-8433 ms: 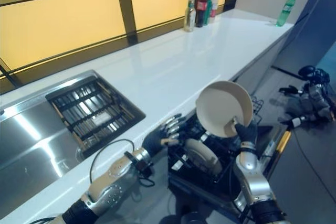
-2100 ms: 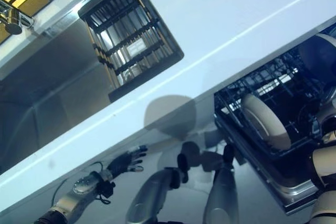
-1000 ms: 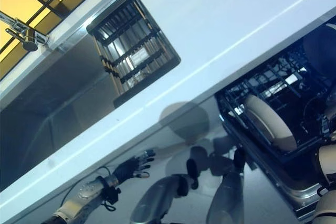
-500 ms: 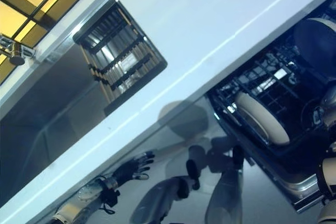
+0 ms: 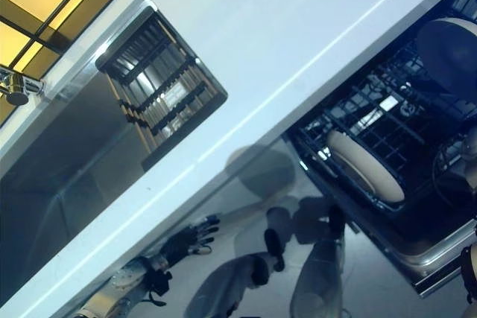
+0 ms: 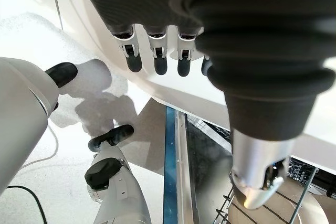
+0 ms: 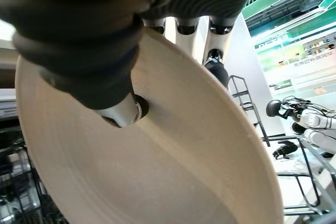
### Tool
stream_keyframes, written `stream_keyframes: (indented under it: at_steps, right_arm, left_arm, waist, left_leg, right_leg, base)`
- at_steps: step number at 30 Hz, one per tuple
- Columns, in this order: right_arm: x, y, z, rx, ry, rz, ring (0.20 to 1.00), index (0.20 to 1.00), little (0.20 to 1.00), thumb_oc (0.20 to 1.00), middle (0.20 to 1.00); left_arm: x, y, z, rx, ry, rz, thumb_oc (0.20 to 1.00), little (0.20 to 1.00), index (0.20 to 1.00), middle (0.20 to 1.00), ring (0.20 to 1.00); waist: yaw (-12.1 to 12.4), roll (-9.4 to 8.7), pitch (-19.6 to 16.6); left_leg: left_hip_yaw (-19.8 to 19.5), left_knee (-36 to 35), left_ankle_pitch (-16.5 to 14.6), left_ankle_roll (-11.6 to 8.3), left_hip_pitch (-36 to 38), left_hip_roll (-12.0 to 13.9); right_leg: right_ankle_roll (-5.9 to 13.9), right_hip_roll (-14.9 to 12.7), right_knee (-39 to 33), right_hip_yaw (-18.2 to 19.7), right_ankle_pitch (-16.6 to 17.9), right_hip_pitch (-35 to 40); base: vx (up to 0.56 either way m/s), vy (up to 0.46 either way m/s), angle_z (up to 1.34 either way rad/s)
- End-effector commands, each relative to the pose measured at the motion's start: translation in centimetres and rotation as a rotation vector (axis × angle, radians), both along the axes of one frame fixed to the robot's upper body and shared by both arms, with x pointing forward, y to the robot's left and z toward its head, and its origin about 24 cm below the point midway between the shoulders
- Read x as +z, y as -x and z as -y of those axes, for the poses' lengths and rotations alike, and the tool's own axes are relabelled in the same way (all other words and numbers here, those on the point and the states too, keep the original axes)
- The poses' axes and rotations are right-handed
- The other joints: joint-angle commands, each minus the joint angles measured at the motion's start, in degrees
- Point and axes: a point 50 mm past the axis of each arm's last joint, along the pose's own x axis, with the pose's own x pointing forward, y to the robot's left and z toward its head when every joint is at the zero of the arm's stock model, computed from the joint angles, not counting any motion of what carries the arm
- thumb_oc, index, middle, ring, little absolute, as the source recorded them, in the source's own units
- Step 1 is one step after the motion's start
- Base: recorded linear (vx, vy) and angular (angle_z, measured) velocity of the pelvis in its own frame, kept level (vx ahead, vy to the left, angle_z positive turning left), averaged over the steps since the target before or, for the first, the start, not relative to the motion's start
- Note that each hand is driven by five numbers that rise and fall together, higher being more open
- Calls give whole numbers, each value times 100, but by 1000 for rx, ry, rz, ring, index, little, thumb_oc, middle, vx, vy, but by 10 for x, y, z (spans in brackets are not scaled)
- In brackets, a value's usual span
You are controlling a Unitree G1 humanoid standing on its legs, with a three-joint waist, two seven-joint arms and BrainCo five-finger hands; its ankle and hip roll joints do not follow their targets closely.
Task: Pick up plates and place into dishwasher.
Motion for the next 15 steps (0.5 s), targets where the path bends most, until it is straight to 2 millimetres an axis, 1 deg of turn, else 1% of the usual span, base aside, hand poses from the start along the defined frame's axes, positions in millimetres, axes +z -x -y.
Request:
stream_keyframes:
  at_steps: [1, 5, 9, 15]
  right_arm:
    - [36, 15, 4, -59, 176, 60, 200, 200, 200, 200, 200]
    - [39, 8, 5, -111, 246, 11, 200, 200, 200, 200, 200]
    - [32, 6, 14, -159, 223, -34, 200, 200, 200, 200, 200]
    - [22, -5, 15, -198, 185, -140, 200, 200, 200, 200, 200]
  left_arm:
    - [-3, 13, -5, 26, 16, -11, 1000, 1000, 1000, 1000, 1000]
    - [-3, 11, -9, 3, -6, -8, 1000, 1000, 1000, 1000, 1000]
    - [-2, 10, -13, -20, -28, -5, 1000, 1000, 1000, 1000, 1000]
    - [4, 0, -20, -41, -66, 18, 1000, 1000, 1000, 1000, 1000]
  waist:
    - [-39, -147, -283]
    - [105, -170, -288]
    - [222, -176, -290]
    - [373, -221, -232]
  left_leg:
    - [-524, 499, 190, -495, -536, 520]
    - [-577, 552, 188, -476, -614, 533]
    - [-649, 615, 186, -468, -710, 536]
    - [-763, 725, 202, -444, -942, 565]
  right_leg:
    - [-30, -16, 335, -11, -547, 223]
    - [-23, -30, 330, -58, -534, 212]
    - [-12, -38, 335, -131, -529, 201]
    - [-27, 0, 409, -207, -540, 78]
  base:
    - [-11, -38, 1]
    - [-32, -71, 4]
    - [-19, -78, 7]
    - [-37, -95, 13]
